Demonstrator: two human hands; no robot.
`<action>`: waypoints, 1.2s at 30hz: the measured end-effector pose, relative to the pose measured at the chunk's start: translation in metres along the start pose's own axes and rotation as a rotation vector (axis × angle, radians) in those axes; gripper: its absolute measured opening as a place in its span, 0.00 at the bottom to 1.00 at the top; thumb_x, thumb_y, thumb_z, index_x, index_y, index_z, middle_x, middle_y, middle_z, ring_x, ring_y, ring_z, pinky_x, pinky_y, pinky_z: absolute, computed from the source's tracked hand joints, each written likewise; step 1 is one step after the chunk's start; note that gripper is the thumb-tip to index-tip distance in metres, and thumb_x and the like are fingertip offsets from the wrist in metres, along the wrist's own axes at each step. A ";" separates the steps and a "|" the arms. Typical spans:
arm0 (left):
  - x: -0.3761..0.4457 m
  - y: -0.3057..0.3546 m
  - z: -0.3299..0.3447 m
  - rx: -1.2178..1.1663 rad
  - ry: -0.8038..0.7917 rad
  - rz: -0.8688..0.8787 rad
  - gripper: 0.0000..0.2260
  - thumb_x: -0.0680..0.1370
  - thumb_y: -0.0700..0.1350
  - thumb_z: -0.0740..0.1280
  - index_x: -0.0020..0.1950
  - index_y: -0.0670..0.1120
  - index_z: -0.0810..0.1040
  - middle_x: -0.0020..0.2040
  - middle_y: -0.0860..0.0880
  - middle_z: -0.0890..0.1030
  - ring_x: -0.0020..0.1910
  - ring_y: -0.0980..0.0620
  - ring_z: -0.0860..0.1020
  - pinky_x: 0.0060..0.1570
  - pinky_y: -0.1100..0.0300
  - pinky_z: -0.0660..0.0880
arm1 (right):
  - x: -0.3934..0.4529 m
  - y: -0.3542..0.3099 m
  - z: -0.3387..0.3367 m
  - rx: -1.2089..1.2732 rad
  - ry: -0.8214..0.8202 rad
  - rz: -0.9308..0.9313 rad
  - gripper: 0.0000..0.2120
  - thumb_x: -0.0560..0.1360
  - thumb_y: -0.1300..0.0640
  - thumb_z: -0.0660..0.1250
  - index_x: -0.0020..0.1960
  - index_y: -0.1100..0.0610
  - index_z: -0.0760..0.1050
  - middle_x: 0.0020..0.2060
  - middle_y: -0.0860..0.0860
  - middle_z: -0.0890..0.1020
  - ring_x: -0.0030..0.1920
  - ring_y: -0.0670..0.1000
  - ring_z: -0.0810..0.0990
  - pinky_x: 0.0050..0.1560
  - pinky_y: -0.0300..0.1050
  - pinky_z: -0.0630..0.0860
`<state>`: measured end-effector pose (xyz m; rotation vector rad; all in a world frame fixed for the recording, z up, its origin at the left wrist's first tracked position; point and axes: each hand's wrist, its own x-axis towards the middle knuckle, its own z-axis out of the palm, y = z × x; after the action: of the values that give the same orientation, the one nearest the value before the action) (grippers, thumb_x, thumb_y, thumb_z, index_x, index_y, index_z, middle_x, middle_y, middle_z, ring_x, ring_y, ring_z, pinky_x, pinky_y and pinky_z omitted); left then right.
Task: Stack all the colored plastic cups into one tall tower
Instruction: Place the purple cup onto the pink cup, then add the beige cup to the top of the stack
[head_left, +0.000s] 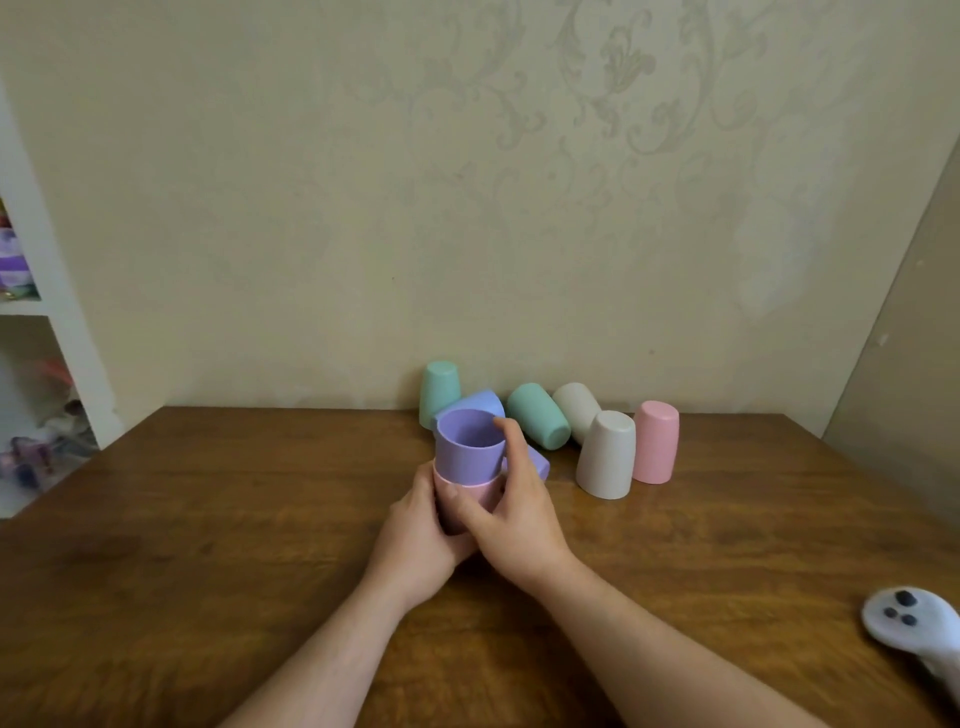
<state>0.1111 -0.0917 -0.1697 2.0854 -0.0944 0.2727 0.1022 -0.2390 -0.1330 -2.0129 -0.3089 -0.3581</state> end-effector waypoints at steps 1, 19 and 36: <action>0.000 0.000 0.000 0.000 -0.001 0.002 0.35 0.66 0.54 0.80 0.70 0.59 0.70 0.60 0.58 0.84 0.55 0.55 0.84 0.48 0.58 0.80 | 0.000 0.002 -0.001 -0.004 -0.004 -0.003 0.36 0.75 0.40 0.77 0.76 0.38 0.62 0.64 0.41 0.83 0.61 0.44 0.83 0.60 0.55 0.83; 0.004 0.007 0.001 0.010 -0.060 0.033 0.33 0.70 0.57 0.81 0.71 0.59 0.70 0.56 0.62 0.82 0.52 0.61 0.82 0.43 0.69 0.74 | 0.015 0.002 -0.018 -0.201 0.094 -0.082 0.40 0.77 0.41 0.74 0.84 0.45 0.62 0.67 0.39 0.74 0.63 0.38 0.71 0.65 0.41 0.75; 0.005 0.002 0.002 0.079 -0.060 0.036 0.35 0.65 0.62 0.82 0.68 0.61 0.73 0.60 0.64 0.83 0.57 0.62 0.82 0.53 0.59 0.80 | 0.070 0.043 -0.136 -1.429 -0.246 0.042 0.44 0.77 0.60 0.75 0.83 0.42 0.54 0.79 0.54 0.61 0.70 0.63 0.73 0.48 0.56 0.84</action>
<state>0.1161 -0.0940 -0.1681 2.1724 -0.1597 0.2385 0.1664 -0.3753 -0.0829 -3.4759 -0.1427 -0.3243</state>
